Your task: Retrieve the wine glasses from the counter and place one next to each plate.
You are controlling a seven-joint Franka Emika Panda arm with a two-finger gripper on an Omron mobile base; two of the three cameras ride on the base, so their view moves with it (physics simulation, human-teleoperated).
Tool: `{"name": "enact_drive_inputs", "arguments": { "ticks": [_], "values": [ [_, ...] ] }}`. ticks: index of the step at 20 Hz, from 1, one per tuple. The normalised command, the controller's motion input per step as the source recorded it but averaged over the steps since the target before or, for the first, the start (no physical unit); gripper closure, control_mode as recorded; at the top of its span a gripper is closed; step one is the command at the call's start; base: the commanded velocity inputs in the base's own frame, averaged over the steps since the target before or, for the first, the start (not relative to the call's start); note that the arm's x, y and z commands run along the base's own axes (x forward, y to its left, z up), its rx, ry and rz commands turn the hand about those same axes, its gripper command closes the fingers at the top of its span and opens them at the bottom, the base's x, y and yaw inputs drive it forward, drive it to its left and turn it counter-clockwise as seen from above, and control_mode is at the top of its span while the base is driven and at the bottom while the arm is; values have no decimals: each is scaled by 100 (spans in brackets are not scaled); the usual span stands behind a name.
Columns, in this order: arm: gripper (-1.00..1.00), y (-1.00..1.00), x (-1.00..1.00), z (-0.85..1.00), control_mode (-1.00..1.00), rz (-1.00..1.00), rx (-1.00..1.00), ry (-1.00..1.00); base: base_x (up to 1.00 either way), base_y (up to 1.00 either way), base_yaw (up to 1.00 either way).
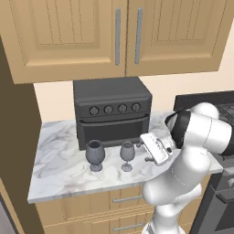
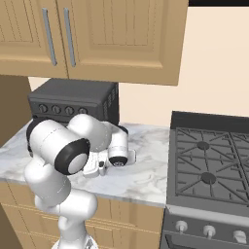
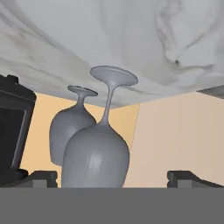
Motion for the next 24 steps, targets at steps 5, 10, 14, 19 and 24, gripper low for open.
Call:
{"name": "enact_drive_inputs", "arguments": {
  "ticks": [5,10,14,19,24],
  "values": [
    [-100,2,0,0,-100,1,3,12,0,0,0],
    [-100,10,0,0,-100,0,0,4,0,0,0],
    [-100,14,-1,-8,-100,0,-1,-1,0,0,0],
    [-100,4,0,-20,-100,0,0,-1,0,0,0],
    [-100,0,0,-28,-100,0,0,2,0,0,0]
  ]
}}
